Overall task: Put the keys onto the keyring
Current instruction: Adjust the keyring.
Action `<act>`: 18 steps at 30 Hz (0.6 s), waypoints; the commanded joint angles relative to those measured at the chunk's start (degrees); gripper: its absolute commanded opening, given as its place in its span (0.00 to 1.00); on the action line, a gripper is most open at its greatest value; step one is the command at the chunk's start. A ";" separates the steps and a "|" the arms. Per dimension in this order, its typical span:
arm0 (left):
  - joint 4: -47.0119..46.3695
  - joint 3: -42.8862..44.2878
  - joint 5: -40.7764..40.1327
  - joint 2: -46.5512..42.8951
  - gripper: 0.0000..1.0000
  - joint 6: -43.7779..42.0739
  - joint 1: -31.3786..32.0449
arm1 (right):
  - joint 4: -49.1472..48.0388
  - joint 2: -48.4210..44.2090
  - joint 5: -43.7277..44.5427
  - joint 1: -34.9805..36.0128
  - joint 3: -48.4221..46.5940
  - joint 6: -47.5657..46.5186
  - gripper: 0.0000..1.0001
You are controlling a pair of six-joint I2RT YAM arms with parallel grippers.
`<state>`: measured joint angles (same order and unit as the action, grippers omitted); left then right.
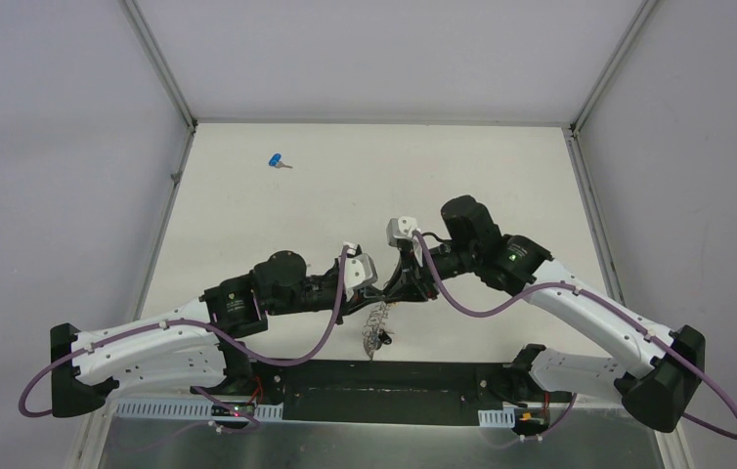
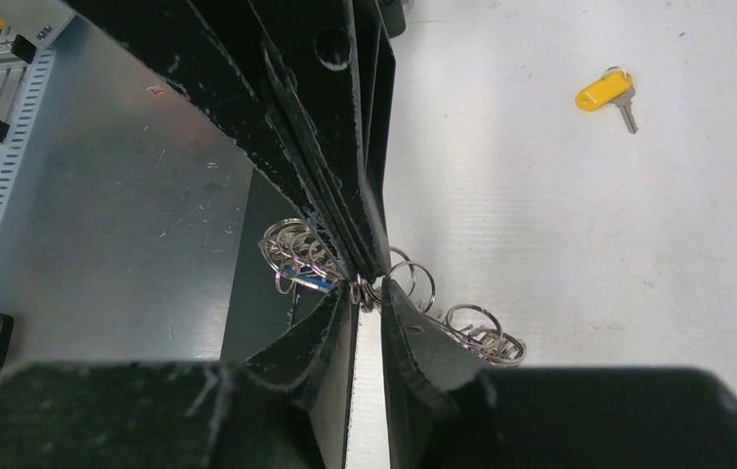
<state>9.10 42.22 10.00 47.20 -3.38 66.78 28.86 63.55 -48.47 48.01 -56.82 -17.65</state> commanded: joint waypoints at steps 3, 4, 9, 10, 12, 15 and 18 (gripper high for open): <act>-5.91 0.06 0.19 -1.62 0.00 1.35 0.56 | -3.78 -0.35 0.05 0.24 0.73 0.24 0.19; -5.98 -0.01 0.20 -1.73 0.00 1.36 0.57 | -3.81 -0.17 0.04 0.24 0.74 0.25 0.20; -6.04 -0.07 0.02 -2.05 0.00 1.34 0.54 | -3.91 0.26 -0.08 0.23 0.81 -0.01 0.16; -6.04 -0.10 0.02 -2.05 0.00 1.35 0.54 | -4.10 0.26 -0.17 0.26 0.83 -0.02 0.11; -6.19 -0.27 0.02 -2.26 0.00 1.51 0.56 | -4.10 0.31 -0.18 0.24 0.91 -0.16 0.00; -6.54 -0.47 -0.09 -2.51 0.00 1.61 0.55 | -3.82 0.27 -0.18 0.20 1.11 -0.44 0.00; -6.93 -0.76 -0.41 -2.93 0.00 1.79 0.54 | -3.79 0.00 -0.16 0.23 1.48 -0.79 0.00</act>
<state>8.60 41.28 9.32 46.37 -2.37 66.81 27.22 63.77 -48.49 48.05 -55.57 -17.63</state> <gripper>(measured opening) 0.010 0.009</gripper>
